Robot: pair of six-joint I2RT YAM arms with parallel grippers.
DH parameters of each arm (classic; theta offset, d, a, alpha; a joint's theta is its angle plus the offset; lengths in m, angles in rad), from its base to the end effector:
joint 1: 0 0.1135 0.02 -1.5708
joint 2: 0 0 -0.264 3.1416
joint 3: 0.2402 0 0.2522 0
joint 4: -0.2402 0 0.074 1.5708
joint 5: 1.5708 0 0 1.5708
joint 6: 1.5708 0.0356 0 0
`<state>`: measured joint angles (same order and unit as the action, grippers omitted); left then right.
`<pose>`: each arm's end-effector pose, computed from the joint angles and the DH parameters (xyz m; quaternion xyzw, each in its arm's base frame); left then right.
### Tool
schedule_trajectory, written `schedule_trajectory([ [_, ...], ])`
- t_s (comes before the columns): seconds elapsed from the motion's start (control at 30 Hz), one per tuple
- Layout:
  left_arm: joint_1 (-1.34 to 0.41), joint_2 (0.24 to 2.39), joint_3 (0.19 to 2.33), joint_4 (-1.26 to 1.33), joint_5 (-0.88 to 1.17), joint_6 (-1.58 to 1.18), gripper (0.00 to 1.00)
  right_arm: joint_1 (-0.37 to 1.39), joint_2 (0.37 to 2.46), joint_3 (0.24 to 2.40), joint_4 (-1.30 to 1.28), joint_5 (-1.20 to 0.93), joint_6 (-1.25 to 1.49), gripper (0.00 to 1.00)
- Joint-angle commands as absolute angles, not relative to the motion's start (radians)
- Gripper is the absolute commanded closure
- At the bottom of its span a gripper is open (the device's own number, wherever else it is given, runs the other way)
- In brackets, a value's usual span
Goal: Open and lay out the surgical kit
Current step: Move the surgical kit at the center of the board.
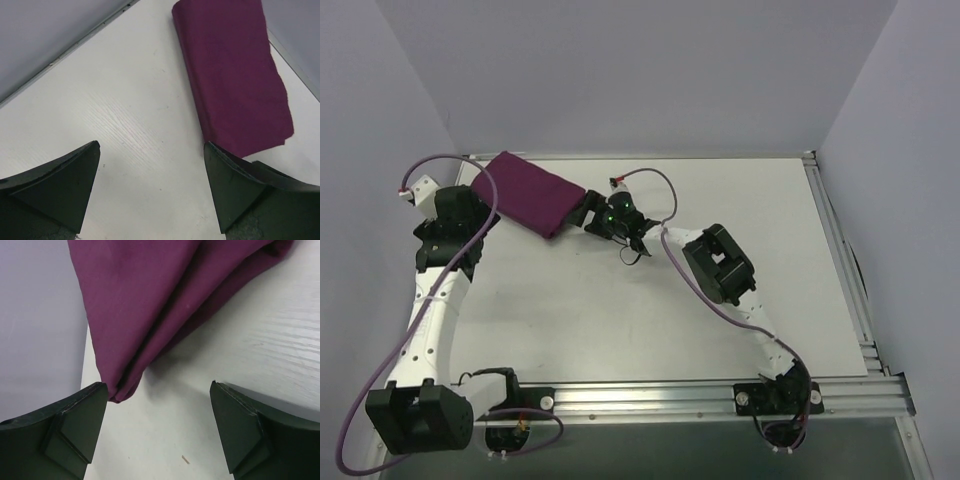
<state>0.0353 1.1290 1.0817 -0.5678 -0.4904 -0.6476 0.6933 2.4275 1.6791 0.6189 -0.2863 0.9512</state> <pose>0.2400 0.0253 0.3397 -0.3936 0.7743 0.0711 0.4903 0.4144 0.3574 0.1497 0.0023 0.7496 0.5515 0.3660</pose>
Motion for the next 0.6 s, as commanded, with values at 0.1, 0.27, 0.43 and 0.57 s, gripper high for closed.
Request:
schedule_trajectory([
  [0.1, 0.022, 1.069, 1.141, -0.600, -0.318, -0.621, 0.06, 0.709, 2.503, 1.769, 0.746, -0.247, 1.006, 0.16],
  [0.27, 0.020, 1.048, 1.129, -0.588, -0.291, -0.595, 0.06, 0.715, 2.575, 1.879, 0.736, -0.259, 1.025, 0.25],
  [0.43, 0.018, 1.054, 1.118, -0.566, -0.267, -0.588, 0.01, 0.724, 2.625, 1.983, 0.698, -0.264, 1.035, 0.39],
  [0.57, 0.017, 1.058, 1.109, -0.548, -0.238, -0.586, 0.09, 0.730, 2.640, 2.020, 0.709, -0.267, 1.060, 0.54],
])
